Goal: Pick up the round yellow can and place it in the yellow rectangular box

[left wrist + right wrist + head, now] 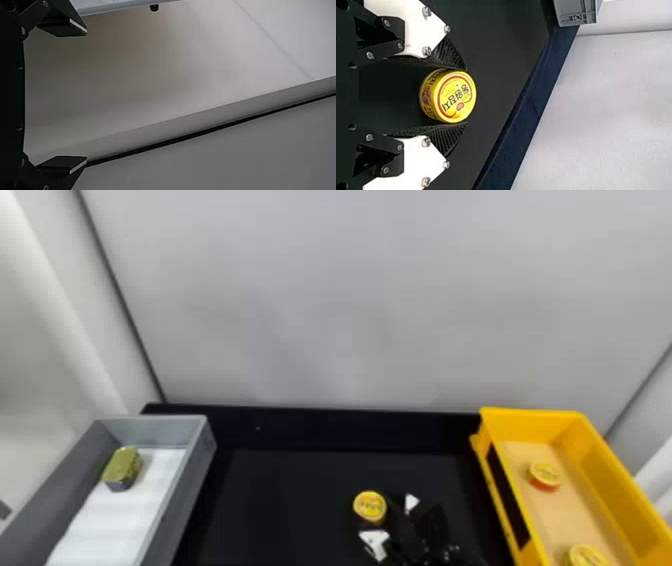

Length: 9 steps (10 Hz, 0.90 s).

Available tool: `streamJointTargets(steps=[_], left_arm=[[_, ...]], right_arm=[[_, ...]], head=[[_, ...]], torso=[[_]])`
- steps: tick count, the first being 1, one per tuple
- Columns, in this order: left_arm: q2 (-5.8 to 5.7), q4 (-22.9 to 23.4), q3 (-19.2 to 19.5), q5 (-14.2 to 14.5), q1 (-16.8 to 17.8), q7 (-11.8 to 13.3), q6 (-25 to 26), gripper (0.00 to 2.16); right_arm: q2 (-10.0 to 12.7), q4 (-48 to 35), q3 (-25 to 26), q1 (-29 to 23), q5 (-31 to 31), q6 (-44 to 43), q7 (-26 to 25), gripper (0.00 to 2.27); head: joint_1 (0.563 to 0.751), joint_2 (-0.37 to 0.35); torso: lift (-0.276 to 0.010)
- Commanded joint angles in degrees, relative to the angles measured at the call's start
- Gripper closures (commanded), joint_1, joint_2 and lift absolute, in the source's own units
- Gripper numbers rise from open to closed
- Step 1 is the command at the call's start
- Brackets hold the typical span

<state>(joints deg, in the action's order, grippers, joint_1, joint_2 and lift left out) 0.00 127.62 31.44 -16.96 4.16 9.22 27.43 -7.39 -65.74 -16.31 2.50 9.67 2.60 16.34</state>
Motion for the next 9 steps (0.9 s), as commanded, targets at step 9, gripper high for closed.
streamJointTargets(steps=[9], left_arm=[[0.15,0.0,0.04,0.09,-0.02,0.01,0.0,0.14]], right_arm=[[-0.08,-2.28,1.71,-1.45,0.0,-2.69,0.19,0.76]], head=[[0.629,0.012]], torso=[[-0.055]])
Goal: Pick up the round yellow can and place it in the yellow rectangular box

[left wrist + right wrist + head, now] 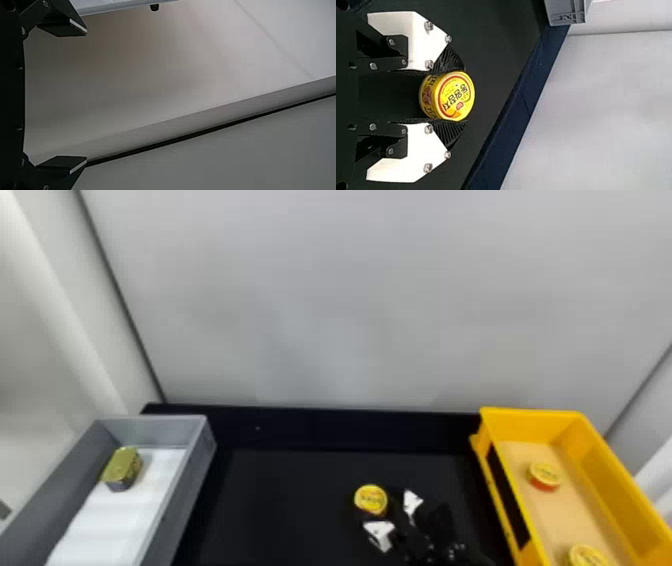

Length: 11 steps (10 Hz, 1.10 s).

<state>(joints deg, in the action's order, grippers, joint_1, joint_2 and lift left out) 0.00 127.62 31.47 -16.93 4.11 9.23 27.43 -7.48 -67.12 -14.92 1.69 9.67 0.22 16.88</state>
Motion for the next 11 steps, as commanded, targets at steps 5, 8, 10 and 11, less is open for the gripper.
streamJointTargets(steps=[5,8,10,11], left_arm=[[0.15,0.0,0.01,0.14,0.2,0.18,0.0,0.14],[0.15,0.0,-0.17,0.05,0.29,0.18,0.0,0.14],[0.15,0.0,0.18,0.05,0.2,0.35,0.0,0.14],[0.15,0.0,0.36,0.05,0.2,0.79,0.09,0.14]], right_arm=[[0.28,-2.4,1.38,-0.64,0.01,0.75,-0.87,0.76],[0.28,3.22,0.15,1.03,0.97,2.77,-0.26,0.76],[0.19,2.34,0.24,0.77,0.97,4.44,0.89,0.59],[0.19,2.08,0.24,0.85,1.06,4.79,0.89,0.5]], head=[[0.629,0.012],[0.629,0.012],[0.629,0.012],[0.629,0.012]], torso=[[-0.055],[-0.055],[-0.055],[-0.055]])
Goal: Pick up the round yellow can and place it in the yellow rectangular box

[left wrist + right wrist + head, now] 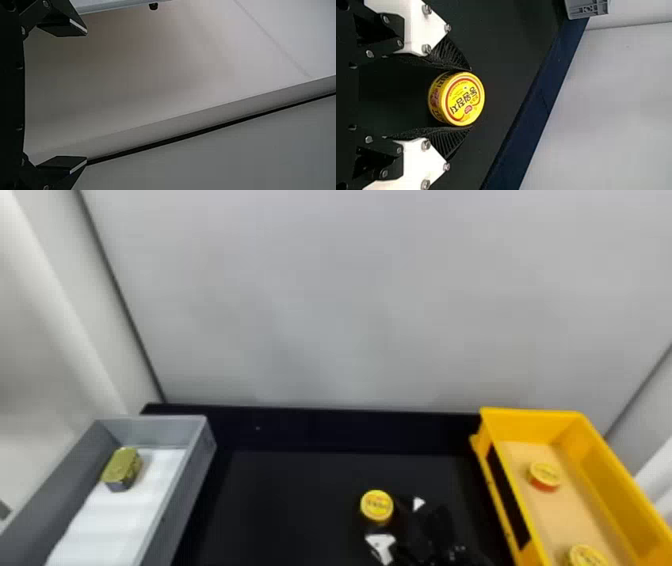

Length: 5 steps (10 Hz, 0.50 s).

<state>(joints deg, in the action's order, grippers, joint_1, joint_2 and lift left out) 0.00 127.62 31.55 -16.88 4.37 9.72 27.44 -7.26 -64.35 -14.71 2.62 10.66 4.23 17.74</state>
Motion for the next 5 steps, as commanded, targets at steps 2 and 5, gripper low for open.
streamJointTargets(steps=[2,5], left_arm=[[0.15,0.0,0.28,0.0,-0.06,0.57,0.18,0.14],[0.15,0.0,0.37,0.0,-0.06,0.65,0.26,0.14]], right_arm=[[-0.03,-1.13,-0.16,-0.07,0.07,1.14,0.02,0.46],[-0.03,-1.21,0.2,-0.16,0.07,-0.27,-0.16,0.63]], head=[[0.629,0.012],[0.629,0.012]], torso=[[-0.055],[-0.055]])
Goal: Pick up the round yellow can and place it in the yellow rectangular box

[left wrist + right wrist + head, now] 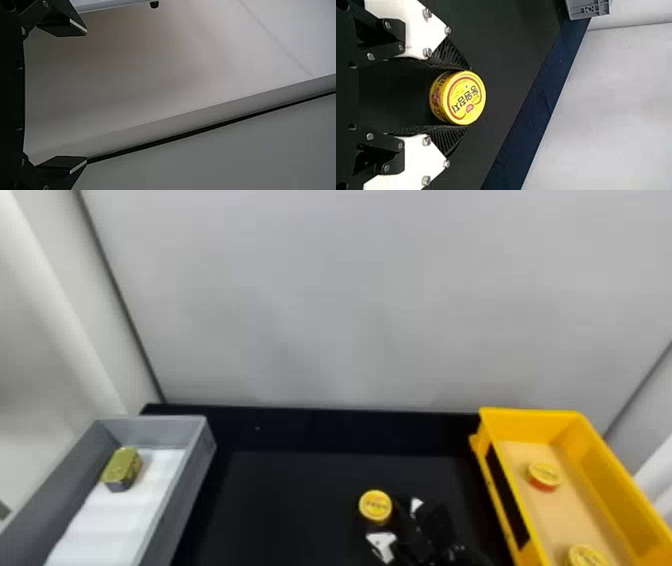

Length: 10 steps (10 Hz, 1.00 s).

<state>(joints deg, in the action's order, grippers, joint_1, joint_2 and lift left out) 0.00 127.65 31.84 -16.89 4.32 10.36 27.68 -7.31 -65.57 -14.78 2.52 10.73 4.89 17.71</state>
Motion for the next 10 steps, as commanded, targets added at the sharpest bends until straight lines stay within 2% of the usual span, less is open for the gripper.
streamJointTargets(steps=[1,5,10], left_arm=[[0.15,-0.03,-0.01,-0.07,-0.01,0.1,0.02,0.14],[0.15,-0.03,0.08,-0.07,-0.01,0.1,0.28,0.14],[0.15,-0.03,-0.01,-0.07,0.08,0.19,0.55,0.14]], right_arm=[[0.02,-0.09,0.36,0.02,0.0,-1.54,-0.21,0.65],[0.02,-0.97,0.63,-0.24,-0.09,-3.65,-0.39,0.73],[0.02,-8.61,2.39,-0.77,-0.27,0.04,-0.83,0.73]], head=[[0.629,0.012],[0.629,0.012],[0.629,0.012]], torso=[[-0.055],[-0.055],[-0.055]])
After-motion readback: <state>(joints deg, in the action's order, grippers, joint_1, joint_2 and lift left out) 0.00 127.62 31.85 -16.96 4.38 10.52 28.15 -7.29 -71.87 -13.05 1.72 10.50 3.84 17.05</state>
